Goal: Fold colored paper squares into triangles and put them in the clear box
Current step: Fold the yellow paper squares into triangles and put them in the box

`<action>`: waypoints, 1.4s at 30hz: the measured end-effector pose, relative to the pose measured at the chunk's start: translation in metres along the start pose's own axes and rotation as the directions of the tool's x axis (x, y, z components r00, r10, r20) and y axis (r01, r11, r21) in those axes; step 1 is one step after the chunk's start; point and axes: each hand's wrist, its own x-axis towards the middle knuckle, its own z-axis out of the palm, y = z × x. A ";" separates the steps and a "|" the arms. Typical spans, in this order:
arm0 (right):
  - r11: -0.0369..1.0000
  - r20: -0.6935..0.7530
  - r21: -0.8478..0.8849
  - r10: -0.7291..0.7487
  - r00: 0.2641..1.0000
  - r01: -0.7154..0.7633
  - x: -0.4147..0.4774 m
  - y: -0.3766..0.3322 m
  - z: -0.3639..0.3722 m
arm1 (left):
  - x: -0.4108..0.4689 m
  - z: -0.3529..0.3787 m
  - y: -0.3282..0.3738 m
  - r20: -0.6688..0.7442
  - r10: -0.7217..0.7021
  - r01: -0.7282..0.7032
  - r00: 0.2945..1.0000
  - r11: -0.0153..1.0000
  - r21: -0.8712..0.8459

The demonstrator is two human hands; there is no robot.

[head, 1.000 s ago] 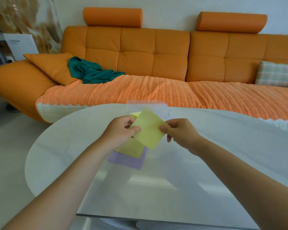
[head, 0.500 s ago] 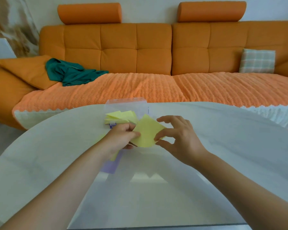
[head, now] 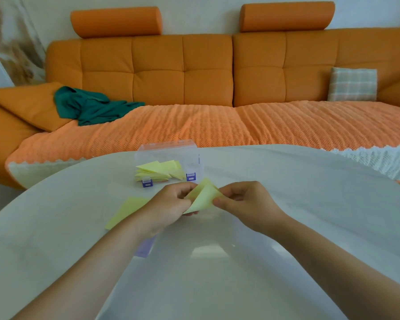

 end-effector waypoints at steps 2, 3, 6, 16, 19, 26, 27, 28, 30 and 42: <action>0.999 -0.007 0.027 0.039 0.999 -0.039 0.002 -0.001 0.001 | 0.001 0.002 0.003 -0.004 -0.029 0.029 1.000 0.998 -0.058; 0.998 -0.016 0.038 0.050 0.999 -0.049 0.002 -0.001 0.001 | 0.002 0.002 0.005 0.000 -0.050 0.050 0.999 0.994 -0.101; 0.994 -0.018 0.093 0.060 0.998 -0.058 0.004 0.000 0.000 | 0.000 0.001 0.008 -0.008 0.044 -0.045 0.999 0.990 -0.130; 0.993 0.040 -0.035 -0.111 0.993 0.113 -0.001 0.002 -0.006 | -0.002 -0.003 -0.001 0.042 -0.037 0.045 0.998 0.981 -0.188; 0.953 0.109 -0.155 -0.244 0.964 0.259 -0.003 0.001 -0.008 | 0.003 0.000 0.000 -0.052 -0.062 0.045 0.997 0.957 -0.287; 0.910 0.116 -0.202 -0.344 0.932 0.362 -0.004 -0.001 -0.009 | 0.009 -0.012 -0.003 0.045 -0.140 0.146 0.989 0.900 -0.410; 0.910 0.118 -0.202 -0.344 0.931 0.362 -0.004 -0.001 -0.009 | 0.008 -0.014 -0.003 0.053 -0.149 0.158 0.987 0.912 -0.378; 0.911 0.121 -0.198 -0.342 0.932 0.361 -0.003 -0.002 -0.010 | 0.007 -0.015 -0.002 0.054 -0.147 0.157 0.988 0.928 -0.337; 0.921 0.113 -0.180 -0.330 0.937 0.346 -0.003 -0.002 -0.009 | 0.006 -0.014 -0.004 0.044 -0.128 0.135 0.991 0.950 -0.280; 0.995 -0.026 -0.007 -0.102 0.994 0.102 0.000 -0.002 0.002 | 0.004 -0.001 -0.004 -0.061 -0.036 0.027 0.997 0.988 -0.153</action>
